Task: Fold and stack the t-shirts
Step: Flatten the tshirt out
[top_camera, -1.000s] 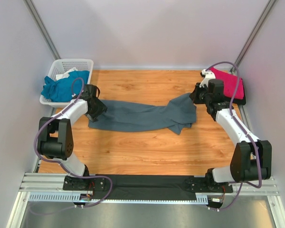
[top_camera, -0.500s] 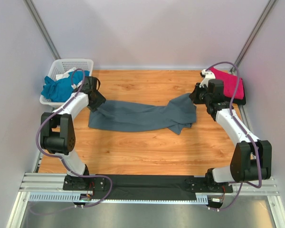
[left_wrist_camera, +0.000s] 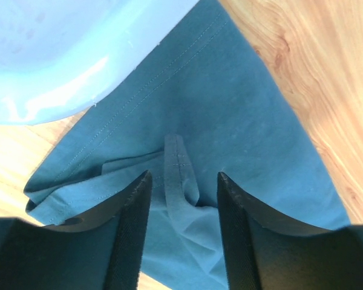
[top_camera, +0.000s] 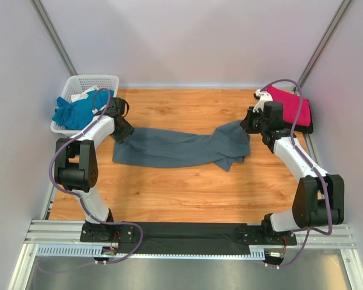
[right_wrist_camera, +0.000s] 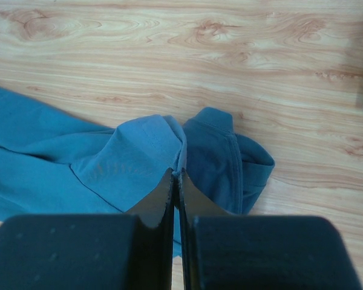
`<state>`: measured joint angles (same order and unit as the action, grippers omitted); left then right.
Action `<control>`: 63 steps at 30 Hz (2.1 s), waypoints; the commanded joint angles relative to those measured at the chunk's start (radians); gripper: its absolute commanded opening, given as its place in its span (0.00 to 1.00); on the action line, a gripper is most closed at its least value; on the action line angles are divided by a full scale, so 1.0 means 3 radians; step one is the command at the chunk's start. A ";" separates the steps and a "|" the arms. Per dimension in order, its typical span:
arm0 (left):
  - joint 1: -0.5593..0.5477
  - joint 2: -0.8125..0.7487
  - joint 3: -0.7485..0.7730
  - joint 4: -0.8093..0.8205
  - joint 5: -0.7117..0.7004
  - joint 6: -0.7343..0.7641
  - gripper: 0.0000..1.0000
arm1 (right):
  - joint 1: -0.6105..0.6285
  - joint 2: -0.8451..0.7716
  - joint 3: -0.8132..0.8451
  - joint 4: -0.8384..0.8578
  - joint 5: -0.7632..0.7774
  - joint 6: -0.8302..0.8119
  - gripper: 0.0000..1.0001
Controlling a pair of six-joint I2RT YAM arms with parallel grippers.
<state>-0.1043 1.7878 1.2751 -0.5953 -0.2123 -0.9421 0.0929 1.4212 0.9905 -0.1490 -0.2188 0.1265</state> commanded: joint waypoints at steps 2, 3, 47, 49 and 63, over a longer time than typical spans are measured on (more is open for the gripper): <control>0.0000 -0.0008 -0.0006 -0.0005 -0.0034 -0.0040 0.51 | -0.0008 0.0018 0.0145 0.0026 0.0013 -0.0017 0.01; 0.0000 0.0008 0.0014 0.0000 -0.0029 -0.0045 0.49 | -0.0008 0.0008 0.0145 0.0021 0.0018 -0.0013 0.00; -0.0087 -0.2109 0.1231 -0.0634 -0.1179 0.0701 0.00 | -0.0003 -0.1797 0.1709 -0.0214 0.0458 -0.0881 0.00; -0.0087 -0.2002 0.1561 -0.0608 -0.1108 0.0793 0.00 | -0.0013 -0.1787 0.1842 -0.0270 0.0539 -0.0984 0.00; -0.0199 -0.2021 0.2740 -0.0858 -0.0791 0.1524 0.00 | -0.0008 -0.1587 0.3033 -0.0899 0.0172 -0.1092 0.01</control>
<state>-0.1642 1.2629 2.0659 -0.8230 -0.4370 -0.5743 0.0929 0.9493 1.8214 -0.3664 -0.1398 -0.1780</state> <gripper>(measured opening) 0.006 0.011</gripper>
